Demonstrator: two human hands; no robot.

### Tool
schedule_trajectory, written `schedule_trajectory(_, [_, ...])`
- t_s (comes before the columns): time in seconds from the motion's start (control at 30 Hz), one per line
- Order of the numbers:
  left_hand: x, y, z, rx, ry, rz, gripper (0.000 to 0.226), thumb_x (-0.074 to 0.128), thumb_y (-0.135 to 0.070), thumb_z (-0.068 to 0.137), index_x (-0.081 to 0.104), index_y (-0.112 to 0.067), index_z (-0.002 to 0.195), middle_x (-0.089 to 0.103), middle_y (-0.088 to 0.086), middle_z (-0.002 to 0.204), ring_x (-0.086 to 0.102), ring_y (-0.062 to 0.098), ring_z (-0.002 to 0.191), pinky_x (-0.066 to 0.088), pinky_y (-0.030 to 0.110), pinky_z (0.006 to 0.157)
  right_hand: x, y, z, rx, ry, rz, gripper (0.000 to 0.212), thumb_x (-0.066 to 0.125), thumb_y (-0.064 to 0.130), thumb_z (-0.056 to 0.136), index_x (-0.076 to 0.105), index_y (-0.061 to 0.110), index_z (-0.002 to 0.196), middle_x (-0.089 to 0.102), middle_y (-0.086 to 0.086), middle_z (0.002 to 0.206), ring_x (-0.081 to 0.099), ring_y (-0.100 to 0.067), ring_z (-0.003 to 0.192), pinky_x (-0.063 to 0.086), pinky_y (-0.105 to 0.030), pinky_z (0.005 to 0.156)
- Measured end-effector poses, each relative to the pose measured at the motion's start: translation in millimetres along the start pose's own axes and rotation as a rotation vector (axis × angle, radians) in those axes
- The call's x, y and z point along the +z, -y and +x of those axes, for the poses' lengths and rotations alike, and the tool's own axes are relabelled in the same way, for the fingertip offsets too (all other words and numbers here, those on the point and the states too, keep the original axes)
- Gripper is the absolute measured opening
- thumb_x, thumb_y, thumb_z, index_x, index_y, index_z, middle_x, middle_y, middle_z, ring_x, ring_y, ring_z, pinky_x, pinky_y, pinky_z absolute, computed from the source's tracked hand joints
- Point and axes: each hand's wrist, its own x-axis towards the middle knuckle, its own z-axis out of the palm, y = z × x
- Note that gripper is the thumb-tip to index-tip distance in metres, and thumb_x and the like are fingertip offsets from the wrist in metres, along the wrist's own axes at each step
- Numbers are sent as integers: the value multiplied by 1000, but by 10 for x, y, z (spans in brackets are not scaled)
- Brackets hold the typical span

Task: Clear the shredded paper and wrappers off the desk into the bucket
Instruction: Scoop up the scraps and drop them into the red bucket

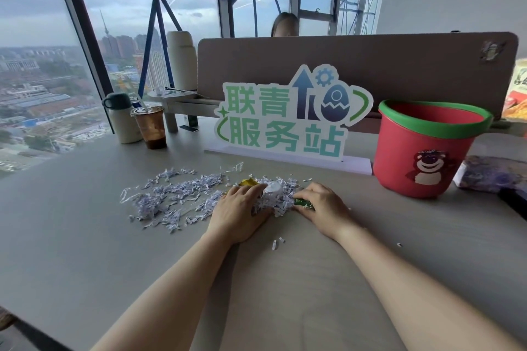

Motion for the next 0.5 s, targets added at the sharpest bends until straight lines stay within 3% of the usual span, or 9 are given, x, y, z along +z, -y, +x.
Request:
schedule_trajectory(0.2, [-15,-23,-27,-13,-12,-46,48,53,-47,87,45,-35,132,54,-5,135,45,21,126,43,34,98,-5,57,-69,-58,-38,-70,29,68,20,81,66,15,110,65,-13,101,62,-33,96,51,-34,84])
schedule_trajectory(0.5, [-171,-117,-52,-36,-29,-204,44,66,-28,83,54,-28,126,60,7,126,55,29,114,45,34,92,-111,195,-247,-28,-103,65,25,67,21,82,69,10,105,66,-14,103,63,-29,97,46,-28,87])
